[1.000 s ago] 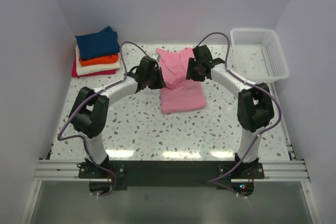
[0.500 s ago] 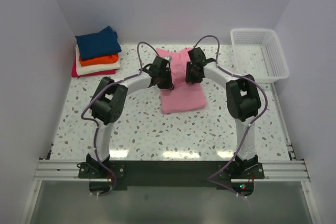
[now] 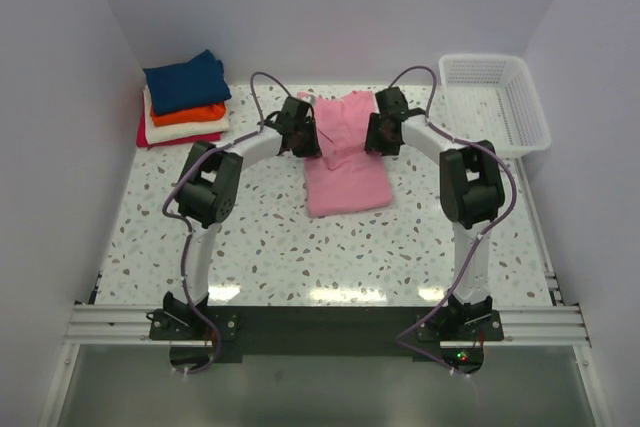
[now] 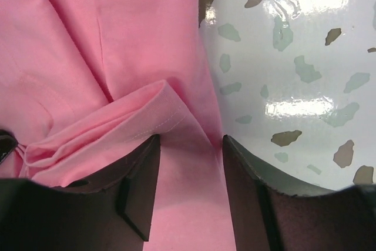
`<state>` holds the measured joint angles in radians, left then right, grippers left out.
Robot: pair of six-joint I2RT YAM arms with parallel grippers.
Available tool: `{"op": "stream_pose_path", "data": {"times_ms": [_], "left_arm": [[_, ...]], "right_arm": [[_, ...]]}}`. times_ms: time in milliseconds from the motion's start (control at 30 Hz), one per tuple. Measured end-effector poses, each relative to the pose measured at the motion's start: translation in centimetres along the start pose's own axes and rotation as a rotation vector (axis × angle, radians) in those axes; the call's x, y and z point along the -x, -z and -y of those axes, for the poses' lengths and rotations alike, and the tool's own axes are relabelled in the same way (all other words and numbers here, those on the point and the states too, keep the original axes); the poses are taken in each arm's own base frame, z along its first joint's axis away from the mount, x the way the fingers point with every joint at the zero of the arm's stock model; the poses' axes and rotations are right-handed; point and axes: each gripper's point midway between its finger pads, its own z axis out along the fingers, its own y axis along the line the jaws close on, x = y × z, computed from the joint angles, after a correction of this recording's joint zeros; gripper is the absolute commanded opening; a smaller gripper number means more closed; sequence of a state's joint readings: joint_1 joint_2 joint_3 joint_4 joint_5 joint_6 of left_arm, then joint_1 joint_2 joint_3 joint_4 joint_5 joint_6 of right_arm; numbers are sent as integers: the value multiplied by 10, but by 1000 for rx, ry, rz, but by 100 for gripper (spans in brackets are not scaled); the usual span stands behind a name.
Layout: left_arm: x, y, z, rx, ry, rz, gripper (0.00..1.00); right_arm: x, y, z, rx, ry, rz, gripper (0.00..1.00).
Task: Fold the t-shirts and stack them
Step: Fold the tshirt
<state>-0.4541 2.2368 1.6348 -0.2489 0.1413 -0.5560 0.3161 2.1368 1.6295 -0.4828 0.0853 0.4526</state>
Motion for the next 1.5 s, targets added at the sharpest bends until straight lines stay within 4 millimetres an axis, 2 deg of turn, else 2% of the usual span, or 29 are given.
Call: {"op": "stream_pose_path", "data": {"times_ms": [100,267,433,800,1033,1133,1233,1500], "left_arm": [[0,0,0,0,0,0,11],[1,0,-1,1,2,2,11],[1,0,-3,-1,5,1,11],[2,1,-4,-12,11,-4,11],[2,0,-4,-14,11,-2,11],[2,0,-5,-14,11,0,4],[2,0,-6,-14,13,3,0],[2,2,-9,-12,15,8,0]], "right_arm": [[-1,-3,4,10,-10,-3,56],[2,-7,6,43,2,8,54],[17,-7,-1,83,34,65,45],[22,-7,-10,131,62,84,33],[25,-6,-12,136,66,89,12],[26,-5,-12,136,66,91,6],[26,-6,-10,126,65,90,4],[26,-7,2,65,40,95,1]]}}
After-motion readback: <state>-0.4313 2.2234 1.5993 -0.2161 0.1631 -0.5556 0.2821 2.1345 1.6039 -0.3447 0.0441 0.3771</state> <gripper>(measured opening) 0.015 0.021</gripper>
